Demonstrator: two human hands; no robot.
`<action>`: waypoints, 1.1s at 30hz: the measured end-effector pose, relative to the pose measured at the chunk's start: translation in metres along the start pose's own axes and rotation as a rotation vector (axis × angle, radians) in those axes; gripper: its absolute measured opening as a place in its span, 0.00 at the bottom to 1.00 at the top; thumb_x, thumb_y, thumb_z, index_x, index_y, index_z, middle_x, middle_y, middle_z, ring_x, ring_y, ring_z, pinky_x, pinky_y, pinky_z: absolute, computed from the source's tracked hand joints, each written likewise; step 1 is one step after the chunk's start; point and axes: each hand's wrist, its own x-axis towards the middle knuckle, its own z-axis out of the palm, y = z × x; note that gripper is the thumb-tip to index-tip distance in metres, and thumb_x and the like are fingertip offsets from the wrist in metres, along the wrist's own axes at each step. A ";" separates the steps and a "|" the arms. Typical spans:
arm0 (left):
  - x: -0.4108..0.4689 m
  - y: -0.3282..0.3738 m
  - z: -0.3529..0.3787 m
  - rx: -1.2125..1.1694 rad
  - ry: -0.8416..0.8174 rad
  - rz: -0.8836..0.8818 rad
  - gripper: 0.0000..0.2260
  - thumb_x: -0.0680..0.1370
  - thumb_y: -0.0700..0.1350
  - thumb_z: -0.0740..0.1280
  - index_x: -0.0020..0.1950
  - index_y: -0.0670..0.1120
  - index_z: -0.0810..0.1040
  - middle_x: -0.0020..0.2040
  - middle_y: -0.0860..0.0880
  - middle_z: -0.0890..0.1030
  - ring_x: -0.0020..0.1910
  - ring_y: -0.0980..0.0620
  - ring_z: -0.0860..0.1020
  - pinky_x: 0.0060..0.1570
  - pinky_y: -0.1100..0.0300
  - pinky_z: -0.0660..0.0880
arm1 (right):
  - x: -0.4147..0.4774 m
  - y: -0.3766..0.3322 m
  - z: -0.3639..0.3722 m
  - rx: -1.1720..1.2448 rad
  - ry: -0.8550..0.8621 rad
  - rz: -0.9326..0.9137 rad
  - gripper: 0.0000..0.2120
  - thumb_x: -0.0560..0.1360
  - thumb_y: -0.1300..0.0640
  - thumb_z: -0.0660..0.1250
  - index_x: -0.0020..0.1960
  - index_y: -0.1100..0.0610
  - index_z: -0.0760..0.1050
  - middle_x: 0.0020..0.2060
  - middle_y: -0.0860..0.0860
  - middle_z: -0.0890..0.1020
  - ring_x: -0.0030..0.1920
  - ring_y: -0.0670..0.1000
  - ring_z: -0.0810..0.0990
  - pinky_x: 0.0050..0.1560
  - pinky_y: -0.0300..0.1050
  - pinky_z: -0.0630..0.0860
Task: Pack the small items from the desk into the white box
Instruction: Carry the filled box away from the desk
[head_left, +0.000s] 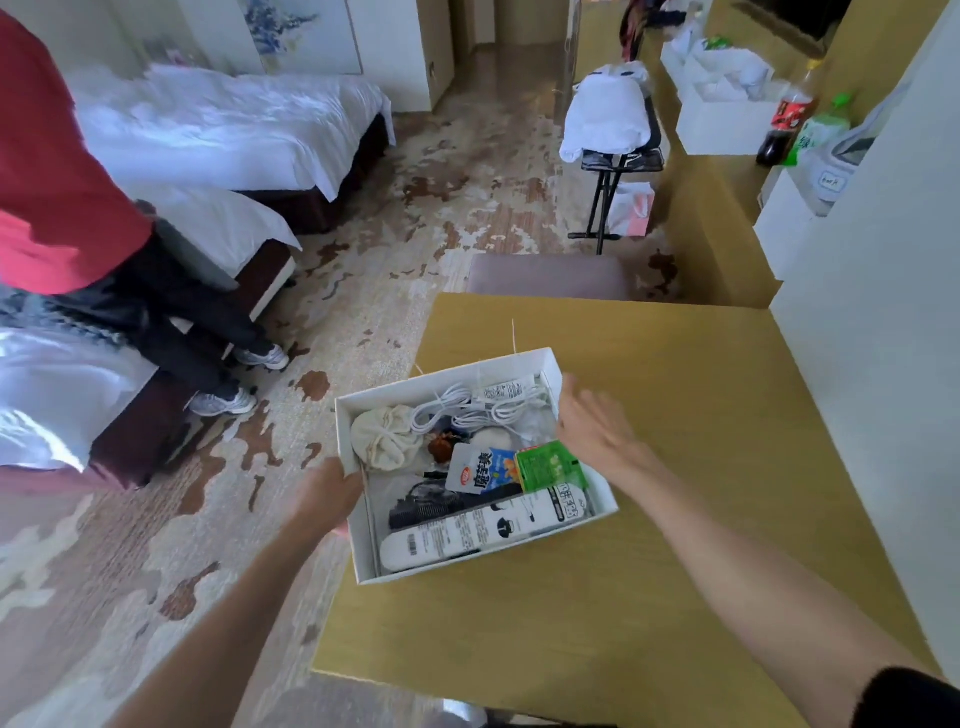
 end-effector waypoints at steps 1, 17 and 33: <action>-0.003 -0.009 -0.008 -0.016 0.016 -0.036 0.08 0.76 0.39 0.60 0.46 0.36 0.76 0.43 0.37 0.81 0.42 0.39 0.81 0.44 0.49 0.79 | 0.007 -0.012 0.002 -0.001 -0.008 -0.043 0.19 0.79 0.65 0.59 0.68 0.67 0.61 0.28 0.49 0.70 0.22 0.45 0.68 0.21 0.36 0.61; -0.088 -0.310 -0.124 -0.351 0.323 -0.540 0.10 0.75 0.38 0.60 0.37 0.38 0.77 0.36 0.39 0.82 0.31 0.44 0.81 0.31 0.54 0.80 | 0.032 -0.360 0.129 -0.222 -0.061 -0.737 0.12 0.75 0.64 0.61 0.57 0.66 0.66 0.23 0.47 0.65 0.20 0.44 0.62 0.21 0.40 0.52; -0.255 -0.589 -0.219 -0.471 0.661 -1.039 0.11 0.75 0.42 0.59 0.45 0.35 0.77 0.40 0.38 0.83 0.37 0.41 0.82 0.40 0.48 0.81 | -0.106 -0.771 0.289 -0.175 -0.243 -1.373 0.09 0.70 0.69 0.60 0.49 0.62 0.65 0.19 0.48 0.67 0.17 0.45 0.57 0.21 0.36 0.48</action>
